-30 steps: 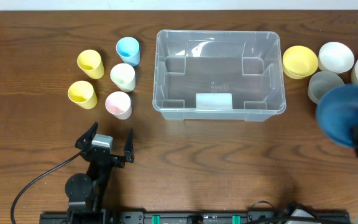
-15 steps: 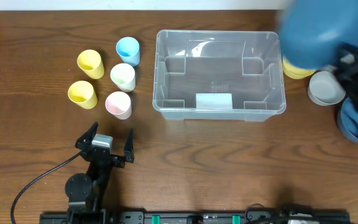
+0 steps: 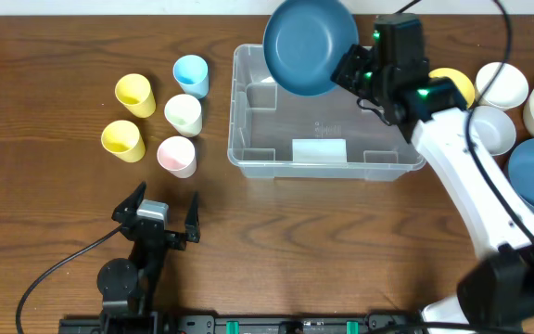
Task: Pack container
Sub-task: 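Carry the teal bowl into the bin and release it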
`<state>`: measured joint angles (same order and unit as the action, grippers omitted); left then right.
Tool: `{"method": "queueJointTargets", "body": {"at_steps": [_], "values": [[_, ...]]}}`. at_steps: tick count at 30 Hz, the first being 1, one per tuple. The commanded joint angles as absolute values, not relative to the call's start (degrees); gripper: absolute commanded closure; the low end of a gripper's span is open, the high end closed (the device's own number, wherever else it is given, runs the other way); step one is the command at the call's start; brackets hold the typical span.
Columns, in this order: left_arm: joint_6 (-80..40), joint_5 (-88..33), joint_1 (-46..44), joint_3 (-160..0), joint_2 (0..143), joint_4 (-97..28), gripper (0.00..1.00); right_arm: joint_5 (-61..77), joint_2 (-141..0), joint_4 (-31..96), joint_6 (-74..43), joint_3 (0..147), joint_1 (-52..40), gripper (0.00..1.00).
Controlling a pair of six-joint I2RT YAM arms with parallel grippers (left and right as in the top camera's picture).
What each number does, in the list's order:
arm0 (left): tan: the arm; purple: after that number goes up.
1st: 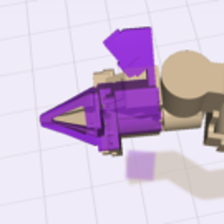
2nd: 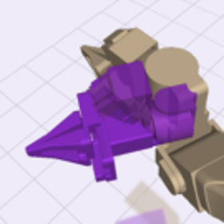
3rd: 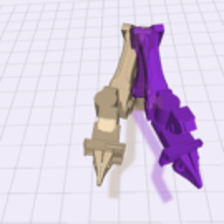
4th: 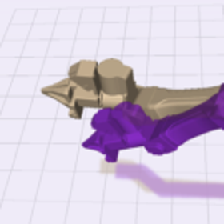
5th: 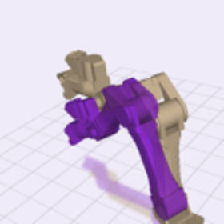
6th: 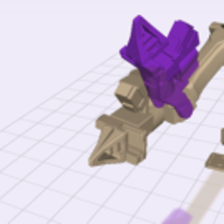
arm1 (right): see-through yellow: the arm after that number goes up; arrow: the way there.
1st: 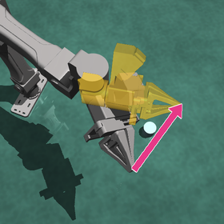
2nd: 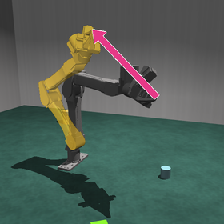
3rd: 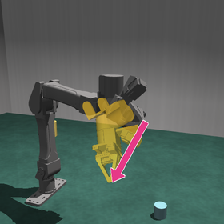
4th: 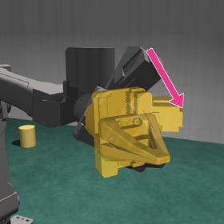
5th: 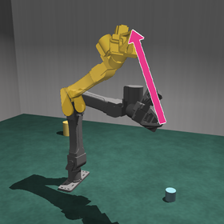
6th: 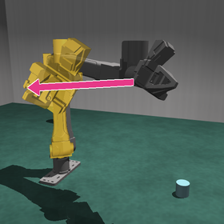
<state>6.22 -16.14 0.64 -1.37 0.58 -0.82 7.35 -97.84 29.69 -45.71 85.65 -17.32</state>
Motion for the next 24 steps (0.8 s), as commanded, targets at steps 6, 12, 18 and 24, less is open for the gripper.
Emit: {"method": "queueJointTargets", "body": {"at_steps": [6, 12, 18, 24], "values": [[6.15, -16.49, 0.91, -0.23, 0.23, -2.66, 0.02, 9.30, -104.66, 32.25, -51.90, 86.19, -18.41, 0.98], [6.15, -16.49, 0.91, -0.23, 0.23, -2.66, 0.02, 9.56, -111.00, 34.22, -53.39, 86.19, -20.78, 0.98], [6.15, -16.49, 0.91, -0.23, 0.23, -2.66, 0.02, 9.67, -114.52, 36.97, -54.63, 86.19, -22.04, 0.99], [6.15, -16.49, 0.91, -0.23, 0.23, -2.66, 0.02, 9.67, -115.52, 38.54, -54.65, 86.17, -22.15, 0.96]]}}
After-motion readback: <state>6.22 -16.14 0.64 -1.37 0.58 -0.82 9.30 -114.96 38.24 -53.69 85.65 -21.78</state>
